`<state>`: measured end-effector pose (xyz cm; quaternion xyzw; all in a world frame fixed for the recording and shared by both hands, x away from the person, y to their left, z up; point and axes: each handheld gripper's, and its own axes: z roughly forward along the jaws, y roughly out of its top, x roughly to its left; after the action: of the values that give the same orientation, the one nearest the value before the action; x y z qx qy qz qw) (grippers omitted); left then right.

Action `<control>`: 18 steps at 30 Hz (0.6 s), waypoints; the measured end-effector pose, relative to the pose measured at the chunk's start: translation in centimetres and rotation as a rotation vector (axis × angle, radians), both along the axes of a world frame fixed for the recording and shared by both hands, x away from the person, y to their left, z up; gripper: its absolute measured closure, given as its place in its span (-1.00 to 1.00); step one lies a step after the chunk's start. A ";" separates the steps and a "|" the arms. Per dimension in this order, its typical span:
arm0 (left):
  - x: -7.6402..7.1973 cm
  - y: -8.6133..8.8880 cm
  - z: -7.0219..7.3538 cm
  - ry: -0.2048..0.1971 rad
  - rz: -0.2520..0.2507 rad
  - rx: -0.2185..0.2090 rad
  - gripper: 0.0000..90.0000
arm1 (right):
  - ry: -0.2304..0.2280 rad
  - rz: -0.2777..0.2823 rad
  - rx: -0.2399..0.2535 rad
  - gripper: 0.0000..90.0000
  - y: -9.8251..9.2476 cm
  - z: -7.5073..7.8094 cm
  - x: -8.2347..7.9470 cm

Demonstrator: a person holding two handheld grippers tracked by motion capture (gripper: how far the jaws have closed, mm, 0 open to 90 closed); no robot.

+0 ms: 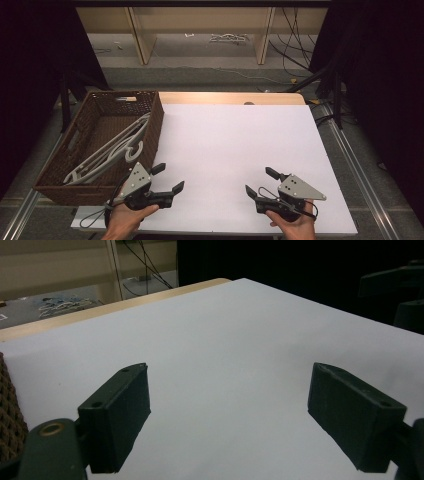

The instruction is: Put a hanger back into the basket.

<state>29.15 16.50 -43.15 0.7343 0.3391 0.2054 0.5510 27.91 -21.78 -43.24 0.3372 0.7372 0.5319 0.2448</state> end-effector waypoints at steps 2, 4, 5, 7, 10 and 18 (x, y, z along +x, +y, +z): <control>0.0 0.1 -0.2 0.025 -0.007 -0.014 -0.62 | 0.009 -0.002 0.006 -0.65 0.0 0.0 -0.2; -0.2 0.2 -0.5 0.046 -0.003 -0.036 -0.62 | -0.003 0.001 0.007 -0.65 0.1 -0.1 -0.3; -0.3 0.2 -0.5 0.044 0.003 -0.036 -0.62 | 0.019 0.001 0.006 -0.65 0.1 -0.1 -0.4; -0.2 0.3 -0.4 0.013 -0.003 -0.024 -0.62 | 0.023 -0.009 -0.004 -0.65 0.1 -0.2 -0.6; -0.3 0.4 -0.4 0.001 0.003 -0.015 -0.62 | 0.008 0.001 0.015 -0.65 0.0 -0.3 -0.9; -0.2 0.6 -0.4 -0.026 0.013 -0.017 -0.62 | 0.015 -0.011 0.009 -0.65 -0.4 -0.1 -1.5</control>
<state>28.99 17.07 -43.51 0.7248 0.3384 0.2157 0.5601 26.37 -22.17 -43.30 0.3462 0.7348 0.5312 0.2409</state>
